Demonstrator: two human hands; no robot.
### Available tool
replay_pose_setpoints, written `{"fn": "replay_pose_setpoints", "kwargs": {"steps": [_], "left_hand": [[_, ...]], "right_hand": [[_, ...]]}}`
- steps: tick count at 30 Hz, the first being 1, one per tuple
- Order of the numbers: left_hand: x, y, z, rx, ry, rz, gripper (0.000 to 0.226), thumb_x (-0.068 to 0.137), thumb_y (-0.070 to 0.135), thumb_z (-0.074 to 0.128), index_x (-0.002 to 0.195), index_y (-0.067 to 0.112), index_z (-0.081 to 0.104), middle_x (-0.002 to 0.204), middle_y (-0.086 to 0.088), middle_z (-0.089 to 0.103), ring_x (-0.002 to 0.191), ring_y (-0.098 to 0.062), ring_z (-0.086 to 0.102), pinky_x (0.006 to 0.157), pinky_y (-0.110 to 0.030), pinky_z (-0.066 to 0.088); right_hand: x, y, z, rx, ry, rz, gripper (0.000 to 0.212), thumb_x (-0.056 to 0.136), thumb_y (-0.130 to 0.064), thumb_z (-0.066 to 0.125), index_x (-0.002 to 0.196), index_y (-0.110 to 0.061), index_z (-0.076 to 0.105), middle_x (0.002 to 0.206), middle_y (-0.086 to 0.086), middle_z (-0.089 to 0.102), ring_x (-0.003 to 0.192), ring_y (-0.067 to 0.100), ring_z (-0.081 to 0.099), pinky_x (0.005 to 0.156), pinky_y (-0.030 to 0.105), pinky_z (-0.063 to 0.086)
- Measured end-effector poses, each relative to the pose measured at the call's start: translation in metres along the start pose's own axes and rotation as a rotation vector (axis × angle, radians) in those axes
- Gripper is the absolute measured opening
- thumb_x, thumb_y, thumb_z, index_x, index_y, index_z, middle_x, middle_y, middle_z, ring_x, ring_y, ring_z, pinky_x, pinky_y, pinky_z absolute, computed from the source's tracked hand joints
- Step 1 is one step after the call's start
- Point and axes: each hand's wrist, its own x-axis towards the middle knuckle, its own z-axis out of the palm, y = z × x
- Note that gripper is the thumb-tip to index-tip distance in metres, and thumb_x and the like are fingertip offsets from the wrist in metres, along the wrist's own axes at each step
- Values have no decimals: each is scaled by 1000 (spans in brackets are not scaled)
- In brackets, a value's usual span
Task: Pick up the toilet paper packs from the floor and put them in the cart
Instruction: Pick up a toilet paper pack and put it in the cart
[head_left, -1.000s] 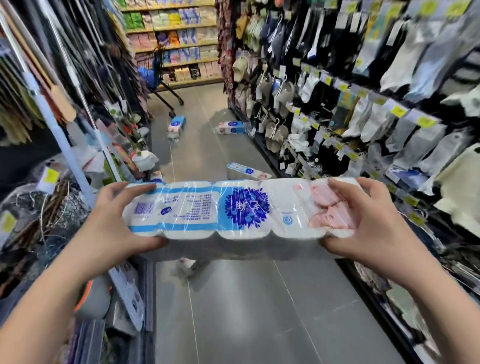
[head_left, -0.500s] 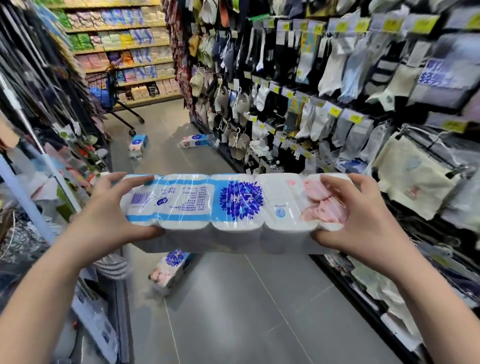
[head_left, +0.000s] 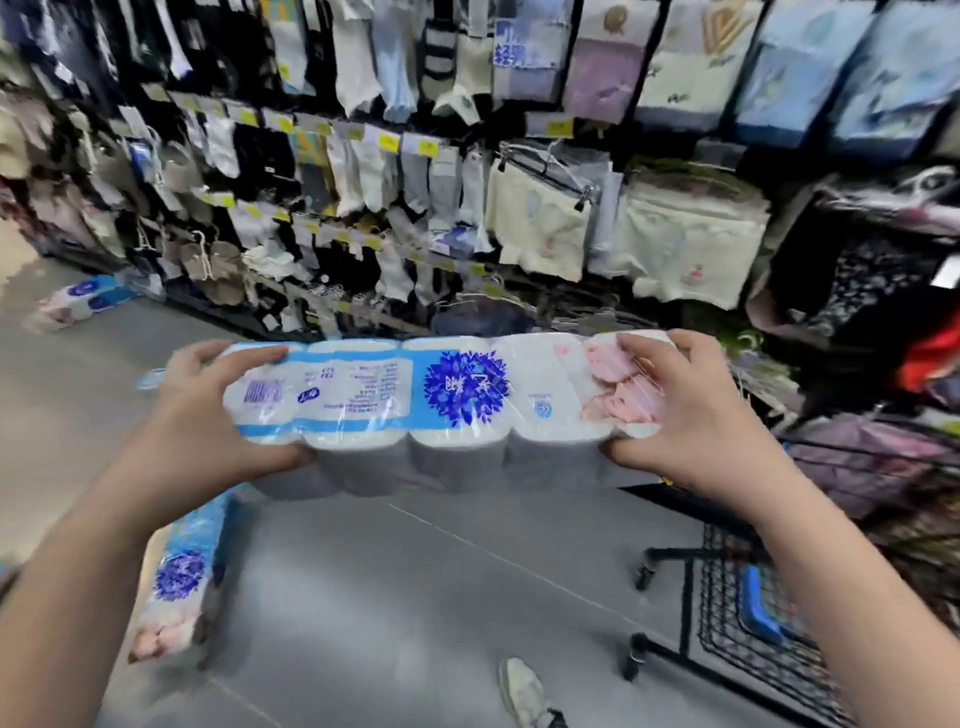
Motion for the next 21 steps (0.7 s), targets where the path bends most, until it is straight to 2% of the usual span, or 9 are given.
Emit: {"fn": "replay_pose_setpoints", "kwargs": {"steps": [2, 6, 8, 13, 21], "left_hand": [[3, 18, 19, -23, -64, 54, 94, 49, 19, 98, 132, 38, 58, 145, -7, 35, 135, -9, 31, 110, -20, 20], [5, 62, 60, -81, -173, 178, 95, 49, 18, 98, 134, 34, 58, 147, -5, 31, 131, 2, 29, 106, -12, 18], [4, 87, 81, -100, -213, 212, 94, 50, 18, 98, 133, 36, 58, 147, -4, 29, 136, -1, 28, 106, -11, 18], [-9, 154, 135, -116, -315, 331, 94, 48, 21, 98, 132, 37, 57, 146, -4, 29, 138, -4, 26, 108, -13, 20], [-59, 278, 235, -107, -434, 446, 94, 48, 31, 96, 130, 47, 53, 147, -1, 26, 142, -8, 25, 111, -21, 23]], "right_hand": [[-27, 16, -15, -29, 22, 72, 100, 54, -27, 88, 145, -31, 47, 133, -9, 26, 128, 1, 31, 98, -8, 12], [-80, 48, -47, -72, 74, 211, 100, 54, -28, 86, 145, -36, 45, 144, -4, 29, 138, 8, 32, 109, 12, 23], [-106, 65, -62, -76, 93, 278, 99, 55, -27, 86, 144, -40, 43, 146, -6, 28, 138, 8, 30, 109, 18, 27], [-169, 117, -101, -126, 148, 411, 101, 55, -23, 87, 146, -33, 44, 146, -3, 28, 140, 10, 24, 110, 20, 23], [-275, 217, -172, -117, 202, 576, 100, 57, -24, 87, 147, -31, 44, 147, -3, 25, 133, 9, 30, 108, 20, 27]]}}
